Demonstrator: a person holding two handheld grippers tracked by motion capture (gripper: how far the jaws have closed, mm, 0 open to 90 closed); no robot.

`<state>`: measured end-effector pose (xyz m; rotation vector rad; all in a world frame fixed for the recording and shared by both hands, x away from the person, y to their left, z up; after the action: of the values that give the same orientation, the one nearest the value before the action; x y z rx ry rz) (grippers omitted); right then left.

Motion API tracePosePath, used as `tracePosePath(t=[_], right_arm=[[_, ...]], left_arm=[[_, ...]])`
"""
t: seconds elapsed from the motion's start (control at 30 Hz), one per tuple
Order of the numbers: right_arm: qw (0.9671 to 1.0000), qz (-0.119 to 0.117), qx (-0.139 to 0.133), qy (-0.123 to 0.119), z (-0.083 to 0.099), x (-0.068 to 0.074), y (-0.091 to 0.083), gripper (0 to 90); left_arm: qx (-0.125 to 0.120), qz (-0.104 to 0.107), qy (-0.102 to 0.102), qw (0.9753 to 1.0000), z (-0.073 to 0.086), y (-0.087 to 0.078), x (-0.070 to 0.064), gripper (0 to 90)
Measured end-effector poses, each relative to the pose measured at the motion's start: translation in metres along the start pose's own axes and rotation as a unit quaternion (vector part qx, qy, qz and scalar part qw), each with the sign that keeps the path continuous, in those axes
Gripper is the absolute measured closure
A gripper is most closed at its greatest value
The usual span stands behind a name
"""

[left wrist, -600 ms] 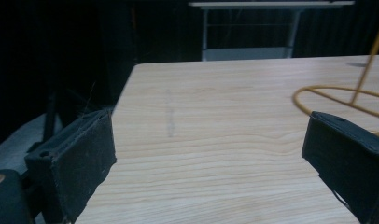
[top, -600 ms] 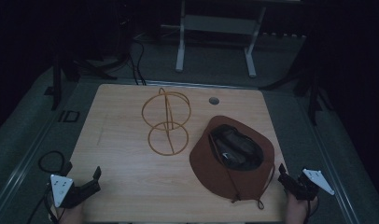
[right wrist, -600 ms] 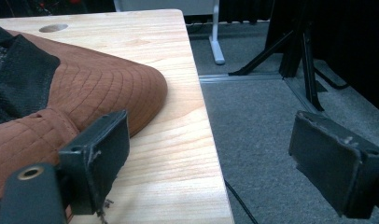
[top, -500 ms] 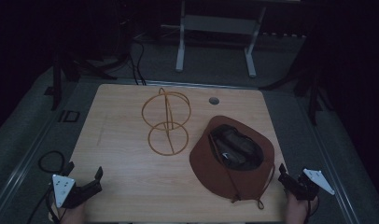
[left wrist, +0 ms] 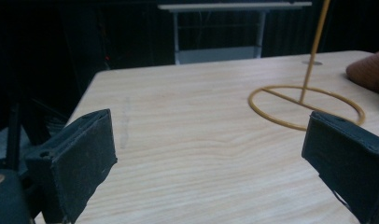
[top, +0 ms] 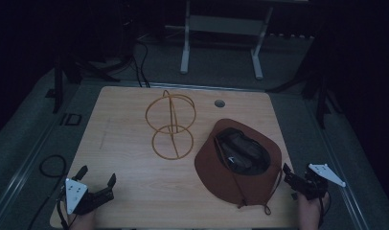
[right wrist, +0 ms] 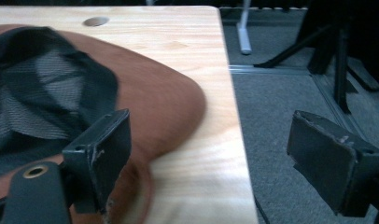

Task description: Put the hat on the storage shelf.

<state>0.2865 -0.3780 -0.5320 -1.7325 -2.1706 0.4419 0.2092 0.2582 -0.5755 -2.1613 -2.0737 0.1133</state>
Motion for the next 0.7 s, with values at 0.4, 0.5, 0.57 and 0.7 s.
tracePosePath(t=[0.4,0.5,0.57,0.7], right_arm=[[0.9929,-0.089,0.077,0.018,-0.031,0.032,0.033,11.3],[0.9935,-0.066,0.093,0.004,-0.029,0.038,0.045,10.3],[0.9926,-0.047,0.111,-0.004,-0.028,0.039,0.055,10.3],[0.9888,-0.011,0.148,-0.018,-0.021,0.037,0.072,10.3]], left_arm=[[0.031,0.011,0.006,0.9994,0.000,0.002,-0.008,3.2],[0.034,0.012,0.007,0.9993,0.000,0.002,-0.008,3.2],[0.036,0.013,0.007,0.9993,0.000,0.002,-0.008,3.2],[0.038,0.013,0.007,0.9992,0.000,0.002,-0.007,3.2]])
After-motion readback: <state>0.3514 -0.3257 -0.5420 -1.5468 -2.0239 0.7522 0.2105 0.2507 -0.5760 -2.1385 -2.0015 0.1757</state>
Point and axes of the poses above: each handheld gripper's, and its own axes: y roughly forward along the jaws, z roughly out of its underside, x roughly to its left, the point moved 2 cm from there along y, roughly forward along the jaws, and after that the axes turned 8 degrees about -z, right-handed, at the moved point
